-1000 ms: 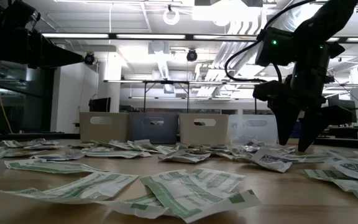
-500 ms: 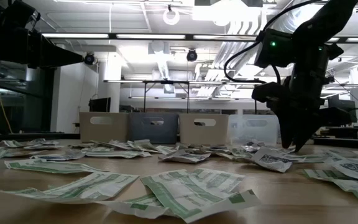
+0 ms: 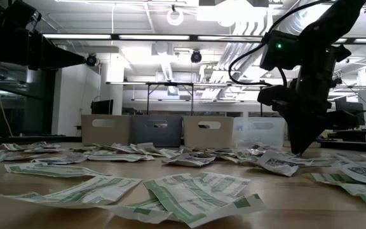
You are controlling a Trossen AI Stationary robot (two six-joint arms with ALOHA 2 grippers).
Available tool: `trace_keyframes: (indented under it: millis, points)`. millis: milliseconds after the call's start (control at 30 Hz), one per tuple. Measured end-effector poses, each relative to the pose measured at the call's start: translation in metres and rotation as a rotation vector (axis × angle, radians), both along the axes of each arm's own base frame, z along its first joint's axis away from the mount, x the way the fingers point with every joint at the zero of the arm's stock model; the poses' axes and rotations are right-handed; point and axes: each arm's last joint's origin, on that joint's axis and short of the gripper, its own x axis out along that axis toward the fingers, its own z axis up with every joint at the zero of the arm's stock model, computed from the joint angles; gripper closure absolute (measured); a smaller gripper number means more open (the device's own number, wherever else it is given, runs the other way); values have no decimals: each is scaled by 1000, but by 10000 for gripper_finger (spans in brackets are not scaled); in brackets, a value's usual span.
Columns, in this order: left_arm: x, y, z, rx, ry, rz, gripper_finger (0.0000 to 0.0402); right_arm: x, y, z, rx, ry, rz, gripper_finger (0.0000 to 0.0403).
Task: Pick & Place First Aid Supplies
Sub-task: Put the black towelette pack into the white bin
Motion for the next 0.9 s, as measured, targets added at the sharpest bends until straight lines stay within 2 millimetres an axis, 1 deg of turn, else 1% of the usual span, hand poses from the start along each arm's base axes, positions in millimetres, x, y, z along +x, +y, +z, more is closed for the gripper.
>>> trace_keyframes:
  millis: [200,333,467,600,767,900]
  points:
    - [0,0,0,0,0,0,121,1,0,0,-3,-9,14,401]
    - [0,0,0,0,0,0,121,1,1,9,-1,-58,20,402]
    - [0,0,0,0,0,0,121,3,0,30,-17,-94,35,402]
    - [0,0,0,0,0,0,121,8,-3,57,-53,-134,54,402]
    - [0,0,0,0,0,0,121,17,-15,85,-118,-182,73,402]
    - [0,0,0,0,0,0,121,21,-25,99,-160,-215,69,403]
